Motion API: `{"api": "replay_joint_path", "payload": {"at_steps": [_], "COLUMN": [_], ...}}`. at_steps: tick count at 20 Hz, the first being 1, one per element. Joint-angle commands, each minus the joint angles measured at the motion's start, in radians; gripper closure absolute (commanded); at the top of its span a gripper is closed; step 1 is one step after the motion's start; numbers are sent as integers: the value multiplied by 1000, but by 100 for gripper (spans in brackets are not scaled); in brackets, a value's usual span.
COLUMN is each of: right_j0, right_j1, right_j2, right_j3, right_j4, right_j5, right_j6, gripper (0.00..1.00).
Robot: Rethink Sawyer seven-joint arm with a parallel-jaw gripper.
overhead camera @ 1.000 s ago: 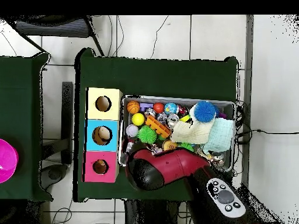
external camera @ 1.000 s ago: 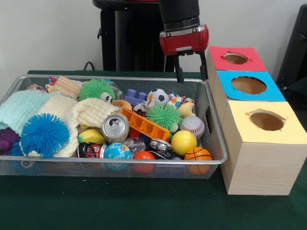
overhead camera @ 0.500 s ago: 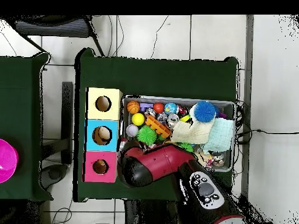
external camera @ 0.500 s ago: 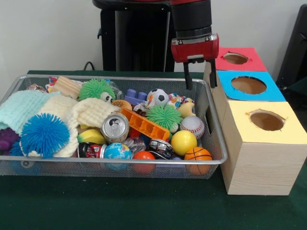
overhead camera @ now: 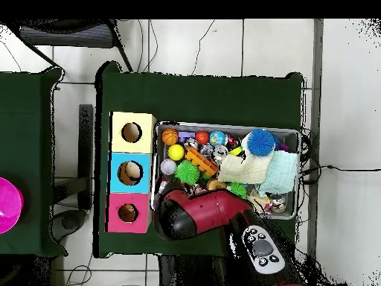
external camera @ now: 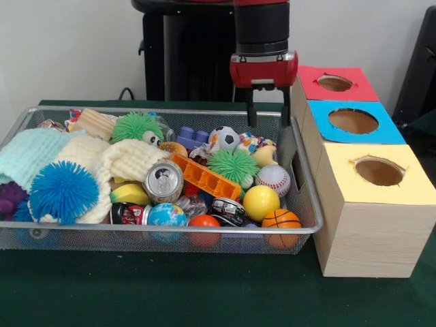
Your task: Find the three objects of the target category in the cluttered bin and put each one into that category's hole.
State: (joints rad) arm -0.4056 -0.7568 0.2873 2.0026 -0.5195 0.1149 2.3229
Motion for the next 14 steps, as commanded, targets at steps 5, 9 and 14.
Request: {"api": "replay_joint_path", "payload": {"at_steps": [5, 9, 14], "right_j0": [73, 47, -14], "right_j1": [2, 38, -13], "right_j2": [-191, -150, -26], "right_j3": [-40, -32, -41], "right_j4": [143, 111, 10], "right_j5": [-121, -134, 41], "right_j6": [202, 119, -104], "gripper": [0, 0, 0]}}
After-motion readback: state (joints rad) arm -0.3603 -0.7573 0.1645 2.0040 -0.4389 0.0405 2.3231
